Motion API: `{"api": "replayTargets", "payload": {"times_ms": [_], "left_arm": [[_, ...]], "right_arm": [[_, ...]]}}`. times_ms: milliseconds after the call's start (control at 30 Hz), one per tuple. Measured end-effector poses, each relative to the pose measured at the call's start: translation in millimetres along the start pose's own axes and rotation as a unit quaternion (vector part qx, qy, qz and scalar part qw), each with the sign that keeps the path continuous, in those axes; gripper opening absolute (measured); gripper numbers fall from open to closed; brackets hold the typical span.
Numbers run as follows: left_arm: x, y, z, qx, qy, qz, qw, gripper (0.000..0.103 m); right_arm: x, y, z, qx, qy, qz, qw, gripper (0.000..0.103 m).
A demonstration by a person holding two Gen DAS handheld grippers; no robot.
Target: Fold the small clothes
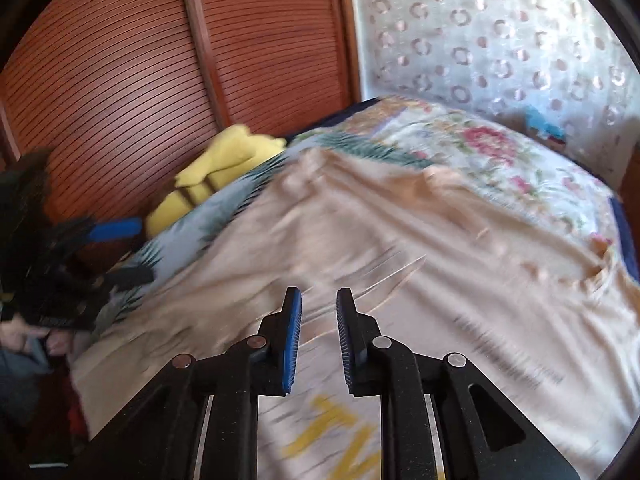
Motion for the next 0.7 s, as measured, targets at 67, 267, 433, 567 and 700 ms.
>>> {"api": "replayTargets", "payload": {"times_ms": [67,267,433,567,700], "left_arm": [[2,0,0,0.0,0.001,-0.001,1.0,0.08],[3,0,-5,-0.005,-0.003,0.0,1.0,0.08],[-3,2,-14,-0.008,-0.009,0.003,0.9999,0.08],[-10,5,-26,-0.016,-0.016,0.008,0.9997,0.08],[-16,12,-43,-0.029,-0.028,0.009,0.9992,0.08]], "right_arm": [[-2,-5,6,0.004,0.016,0.007,1.0,0.019],[0,-16,10,0.005,0.017,0.008,1.0,0.019],[3,-19,1,-0.006,0.0,0.005,1.0,0.019],[20,-24,-11,-0.02,-0.019,-0.009,1.0,0.019],[43,-34,-31,-0.034,-0.05,-0.024,0.998,0.019]]}}
Point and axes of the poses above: each gripper's, at about its wrist camera, not at the fingertips, and x roughly against the way its jaws point, z to its left, y to its top, the point moved 2 cm from there along -x, roughly the way its jaws point, and after that the axes turned 7 degrees about -y, right-handed, at the moved point
